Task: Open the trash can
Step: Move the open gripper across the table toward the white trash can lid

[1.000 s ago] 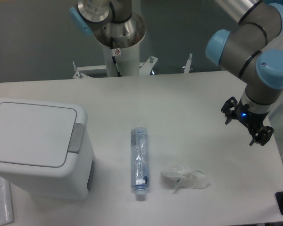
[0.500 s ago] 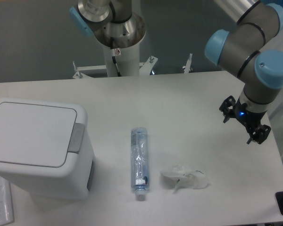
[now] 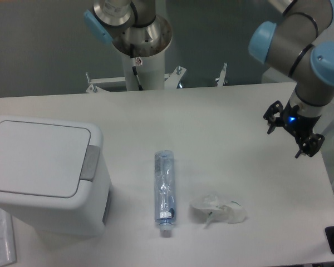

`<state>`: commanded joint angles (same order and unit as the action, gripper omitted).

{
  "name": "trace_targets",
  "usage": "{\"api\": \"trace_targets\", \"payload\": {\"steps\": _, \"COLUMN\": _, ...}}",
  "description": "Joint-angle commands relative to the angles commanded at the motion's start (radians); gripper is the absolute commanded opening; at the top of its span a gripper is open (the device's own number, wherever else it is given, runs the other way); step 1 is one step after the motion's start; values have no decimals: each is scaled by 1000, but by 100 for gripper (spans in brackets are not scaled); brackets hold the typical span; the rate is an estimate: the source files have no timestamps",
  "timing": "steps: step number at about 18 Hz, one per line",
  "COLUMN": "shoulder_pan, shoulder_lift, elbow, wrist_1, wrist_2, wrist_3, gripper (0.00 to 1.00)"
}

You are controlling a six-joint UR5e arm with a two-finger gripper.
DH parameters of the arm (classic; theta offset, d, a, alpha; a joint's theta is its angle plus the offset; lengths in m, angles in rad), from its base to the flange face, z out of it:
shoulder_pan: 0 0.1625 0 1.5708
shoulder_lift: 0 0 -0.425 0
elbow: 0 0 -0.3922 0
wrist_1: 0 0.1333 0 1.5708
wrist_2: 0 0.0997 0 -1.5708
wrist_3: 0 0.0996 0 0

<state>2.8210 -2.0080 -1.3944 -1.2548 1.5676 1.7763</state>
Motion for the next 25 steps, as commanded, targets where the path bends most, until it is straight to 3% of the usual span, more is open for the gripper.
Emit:
{"api": "trace_targets", "payload": {"steps": 6, "shoulder_pan": -67, "shoulder_lift": 5, "elbow": 12, "wrist_1": 3, "wrist_2": 8, "wrist_3": -59, "gripper": 100}}
{"api": "trace_targets", "payload": {"steps": 10, "shoulder_pan": -121, "shoulder_lift": 5, "elbow": 29, "wrist_1": 35, "wrist_2": -104, "wrist_3": -425, "gripper": 100}}
{"api": "trace_targets", "payload": {"steps": 13, "shoulder_pan": -143, "shoulder_lift": 6, "elbow": 5, "wrist_1": 96, "wrist_2": -205, "wrist_3": -742, "gripper": 100}}
{"api": "trace_targets", "payload": {"steps": 18, "shoulder_pan": -207, "shoulder_lift": 25, "elbow": -15, "wrist_1": 121, "wrist_2": -219, "wrist_3": -801, "gripper": 100}}
{"api": "trace_targets", "payload": {"steps": 25, "shoulder_pan": -287, "shoulder_lift": 67, "elbow": 9, "wrist_1": 161, "wrist_2": -392, "wrist_3": -1035, "gripper": 100}}
